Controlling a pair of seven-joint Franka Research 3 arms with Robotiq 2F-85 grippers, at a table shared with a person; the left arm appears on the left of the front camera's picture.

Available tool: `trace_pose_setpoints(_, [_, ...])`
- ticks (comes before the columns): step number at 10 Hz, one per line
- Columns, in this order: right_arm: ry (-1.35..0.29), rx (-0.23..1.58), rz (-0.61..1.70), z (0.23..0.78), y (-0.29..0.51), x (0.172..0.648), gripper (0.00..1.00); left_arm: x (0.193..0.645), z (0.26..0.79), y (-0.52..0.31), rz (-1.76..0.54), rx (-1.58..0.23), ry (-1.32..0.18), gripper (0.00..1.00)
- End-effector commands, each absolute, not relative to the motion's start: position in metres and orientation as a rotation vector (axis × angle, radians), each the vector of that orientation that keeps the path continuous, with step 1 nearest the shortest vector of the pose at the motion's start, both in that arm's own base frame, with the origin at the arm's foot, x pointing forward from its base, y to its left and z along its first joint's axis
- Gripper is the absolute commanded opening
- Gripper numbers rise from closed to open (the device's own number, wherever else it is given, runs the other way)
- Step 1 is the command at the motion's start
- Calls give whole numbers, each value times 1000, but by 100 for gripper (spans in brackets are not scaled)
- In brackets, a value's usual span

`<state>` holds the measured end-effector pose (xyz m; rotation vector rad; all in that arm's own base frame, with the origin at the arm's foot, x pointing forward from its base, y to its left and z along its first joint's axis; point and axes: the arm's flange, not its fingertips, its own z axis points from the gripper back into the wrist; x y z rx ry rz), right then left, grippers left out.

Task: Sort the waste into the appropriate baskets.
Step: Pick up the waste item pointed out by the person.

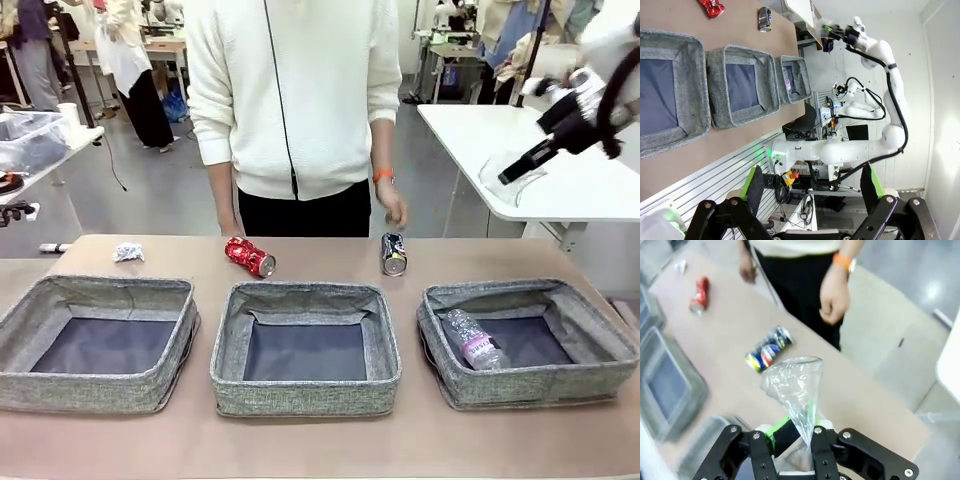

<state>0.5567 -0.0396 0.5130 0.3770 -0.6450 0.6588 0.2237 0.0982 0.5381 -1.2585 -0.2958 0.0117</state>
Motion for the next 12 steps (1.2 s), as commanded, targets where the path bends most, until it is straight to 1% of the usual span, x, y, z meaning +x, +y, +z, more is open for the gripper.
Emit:
trace_pose_setpoints(1, [-760, 385, 627, 511, 17, 503, 3, 224, 540, 98, -8, -1274, -311, 100])
trace_pose_setpoints(2, [-744, 462, 627, 512, 42, 488, 3, 224, 540, 98, -8, -1274, -311, 100])
trace_pose_setpoints(3, [-702, 574, 741, 510, 67, 472, 3, 224, 540, 98, -8, -1274, -311, 100])
trace_pose_setpoints(4, [-627, 677, 839, 507, 92, 460, 3, 224, 540, 98, -8, -1274, -311, 100])
trace_pose_setpoints(5, [-534, 774, 916, 503, 115, 451, 3, 224, 540, 98, -8, -1274, -311, 100])
trace_pose_setpoints(6, [-442, 811, 975, 495, 137, 445, 3, 224, 540, 98, -8, -1274, -311, 100])
trace_pose_setpoints(7, [-308, 861, 1113, 487, 147, 440, 3, 224, 540, 98, -8, -1274, -311, 100])
trace_pose_setpoints(8, [-521, 762, 911, 498, 145, 435, 3, 224, 540, 98, -8, -1274, -311, 100])
trace_pose_setpoints(12, [-521, 762, 911, 498, 145, 435, 3, 224, 540, 98, -8, -1274, -311, 100])
